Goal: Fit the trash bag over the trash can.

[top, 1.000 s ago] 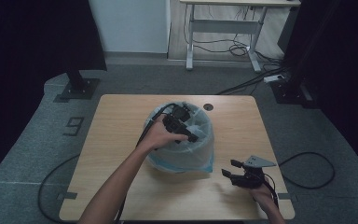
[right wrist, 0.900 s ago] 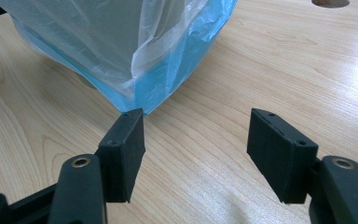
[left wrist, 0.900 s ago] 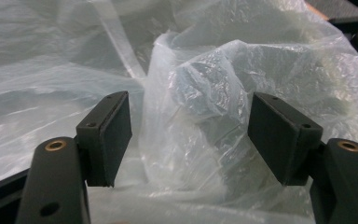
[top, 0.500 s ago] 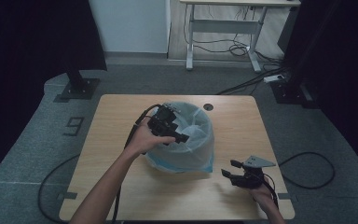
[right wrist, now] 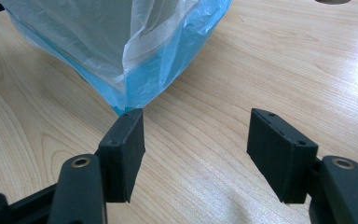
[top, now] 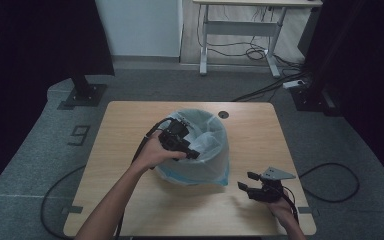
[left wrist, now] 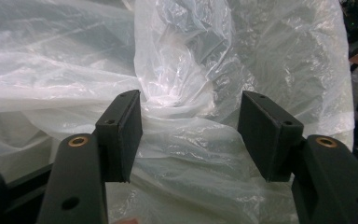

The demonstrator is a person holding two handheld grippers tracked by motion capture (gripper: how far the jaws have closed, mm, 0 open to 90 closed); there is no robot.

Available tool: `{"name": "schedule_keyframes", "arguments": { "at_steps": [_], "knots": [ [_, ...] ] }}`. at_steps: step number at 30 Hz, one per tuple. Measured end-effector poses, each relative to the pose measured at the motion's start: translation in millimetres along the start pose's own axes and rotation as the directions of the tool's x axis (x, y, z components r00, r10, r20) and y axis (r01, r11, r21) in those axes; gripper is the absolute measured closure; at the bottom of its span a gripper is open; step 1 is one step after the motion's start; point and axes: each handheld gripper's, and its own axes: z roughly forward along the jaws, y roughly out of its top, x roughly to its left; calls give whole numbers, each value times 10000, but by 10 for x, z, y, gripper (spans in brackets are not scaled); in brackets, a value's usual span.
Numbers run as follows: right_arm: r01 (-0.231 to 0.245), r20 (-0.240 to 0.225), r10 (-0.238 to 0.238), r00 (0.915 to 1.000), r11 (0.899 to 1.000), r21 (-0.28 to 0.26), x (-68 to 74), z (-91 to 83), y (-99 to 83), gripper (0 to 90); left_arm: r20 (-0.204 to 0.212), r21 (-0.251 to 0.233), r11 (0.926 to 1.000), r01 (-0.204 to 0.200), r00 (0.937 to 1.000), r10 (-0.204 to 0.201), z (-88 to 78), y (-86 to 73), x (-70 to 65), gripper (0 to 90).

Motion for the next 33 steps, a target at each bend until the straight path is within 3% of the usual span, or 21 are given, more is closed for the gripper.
{"name": "schedule_keyframes", "arguments": {
  "at_steps": [4, 9, 13, 17, 21, 23, 33],
  "knots": [
    [114, 6, -114, 9999, 9999, 58, 10, 6, -5, 355, 147, -299, 9996, 0, 9999, 4, -22, -26, 6, 384],
    [37, 78, -37, 10000, 10000, -17, -9, -14, -1, 355, 101, -1259, 9920, 99, 9999, -87, -129, -96, 20, 334],
    [21, 120, -21, 9999, 10000, -22, -14, -17, -3, 353, 34, -2157, 9763, 173, 9998, -170, -250, -163, 32, 310],
    [7, 131, -7, 9999, 10000, 9, -11, -11, -6, 352, 50, -2765, 9608, 218, 9998, -213, -341, -229, 32, 290],
    [22, 159, -23, 9999, 10000, 56, -5, -12, -10, 350, 162, -3494, 9363, 347, 9994, -310, -431, -329, 36, 288],
    [12, 177, -13, 9998, 10000, 59, -7, -19, -12, 350, 31, -3716, 9278, 317, 9995, -330, -464, -383, 30, 292],
    [-22, 186, 21, 9998, 10000, 54, -21, -26, -21, 350, -318, -3922, 9194, 283, 9985, -444, -556, -619, 14, 293]
  ]
}}
